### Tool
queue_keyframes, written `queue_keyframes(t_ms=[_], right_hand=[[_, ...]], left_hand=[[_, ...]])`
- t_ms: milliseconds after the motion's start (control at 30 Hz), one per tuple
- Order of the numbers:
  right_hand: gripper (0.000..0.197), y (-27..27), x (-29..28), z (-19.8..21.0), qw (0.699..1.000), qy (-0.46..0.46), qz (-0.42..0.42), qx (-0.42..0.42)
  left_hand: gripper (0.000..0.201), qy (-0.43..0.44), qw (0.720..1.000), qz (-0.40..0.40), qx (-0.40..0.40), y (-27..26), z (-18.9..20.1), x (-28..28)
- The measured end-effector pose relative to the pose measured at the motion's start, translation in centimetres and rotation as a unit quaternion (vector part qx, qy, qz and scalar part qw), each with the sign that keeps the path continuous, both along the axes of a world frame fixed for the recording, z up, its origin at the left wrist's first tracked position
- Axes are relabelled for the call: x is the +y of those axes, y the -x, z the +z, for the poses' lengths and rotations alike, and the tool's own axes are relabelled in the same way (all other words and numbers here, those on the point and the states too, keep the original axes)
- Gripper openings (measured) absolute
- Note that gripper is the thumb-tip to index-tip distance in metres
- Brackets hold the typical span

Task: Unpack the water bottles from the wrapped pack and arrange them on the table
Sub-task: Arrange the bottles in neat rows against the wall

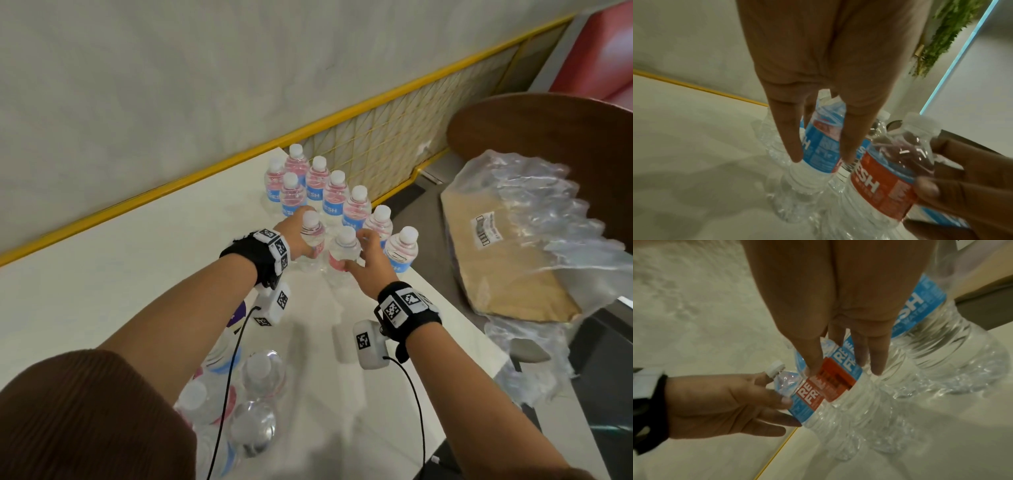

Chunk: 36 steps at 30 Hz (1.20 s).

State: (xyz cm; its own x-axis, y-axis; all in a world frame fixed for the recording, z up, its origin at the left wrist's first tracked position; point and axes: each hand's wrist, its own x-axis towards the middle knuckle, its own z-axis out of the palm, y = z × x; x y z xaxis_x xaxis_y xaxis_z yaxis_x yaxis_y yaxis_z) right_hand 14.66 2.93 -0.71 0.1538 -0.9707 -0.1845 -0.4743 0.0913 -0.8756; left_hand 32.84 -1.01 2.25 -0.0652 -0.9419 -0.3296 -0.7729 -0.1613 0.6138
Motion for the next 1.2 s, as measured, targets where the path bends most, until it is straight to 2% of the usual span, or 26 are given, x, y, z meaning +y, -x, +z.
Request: queue_keyframes(t_ms=[133,300,400,500,600,700,767,867,967,1033,1100,1133,1200], right_hand=[[0.061,-0.1,-0.4,-0.7,0.999,0.023,0.020,0.015],[0.069,-0.6,-0.6,-1.0,0.998,0.001,-0.041,-0.039],[0.060,-0.7,-0.8,-1.7,0.997,-0.019,-0.061,-0.035],[0.055,-1.0,-0.9,-2.3,0.999,-0.011,-0.046,-0.007],[0.063,-1.8,-1.0,-2.2,1.000,0.002,-0.018,-0.008],[0.078,-2.8,-1.3,-2.5,1.000,0.006,-0.028,-0.001],[0.075,-3.2,-1.4,-2.3,0.999,0.005,-0.050,-0.010],[0.059,-3.2,-1.2,-2.0,0.997,0.005,-0.074,0.001],[0.066,-3.4,-0.7,-1.9,0.997,0.005,-0.076,-0.029],[0.077,-3.6,-0.7,-2.1,0.998,0.019,-0.059,0.017],[0.079,-3.9,-1.0,-2.2,0.994,0.024,-0.080,0.073],[0.080,-4.0,-1.0,-2.2,0.993,0.019,-0.104,0.061],[0.083,-4.1,-1.0,-2.4,0.993,0.001,-0.116,-0.028]], left_hand=[[0.078,-0.012,1.000,0.023,-0.005,-0.8,0.1,-0.5],[0.084,0.028,0.997,0.065,-0.023,-0.4,-0.8,-1.0],[0.092,0.000,0.999,0.046,0.006,-0.6,-1.4,-0.9],[0.080,0.008,0.999,0.048,0.008,-1.2,-2.0,-0.8],[0.078,0.014,0.999,0.046,0.022,-1.2,-2.2,-0.8],[0.080,0.019,0.998,0.035,0.039,-1.0,-1.9,-0.6],[0.079,0.020,0.998,0.033,0.039,-0.9,-1.7,-0.6],[0.077,0.015,0.999,0.021,0.021,-0.9,-1.6,-0.8],[0.077,0.010,1.000,0.021,0.008,-0.8,-1.6,-0.9],[0.077,0.010,1.000,0.024,0.005,-0.7,-1.6,-0.9],[0.077,0.011,1.000,0.024,0.004,-0.8,-1.5,-0.8],[0.077,0.011,1.000,0.022,0.003,-0.8,-1.5,-0.7],[0.078,0.011,1.000,0.013,-0.001,-1.0,-1.4,-0.6]])
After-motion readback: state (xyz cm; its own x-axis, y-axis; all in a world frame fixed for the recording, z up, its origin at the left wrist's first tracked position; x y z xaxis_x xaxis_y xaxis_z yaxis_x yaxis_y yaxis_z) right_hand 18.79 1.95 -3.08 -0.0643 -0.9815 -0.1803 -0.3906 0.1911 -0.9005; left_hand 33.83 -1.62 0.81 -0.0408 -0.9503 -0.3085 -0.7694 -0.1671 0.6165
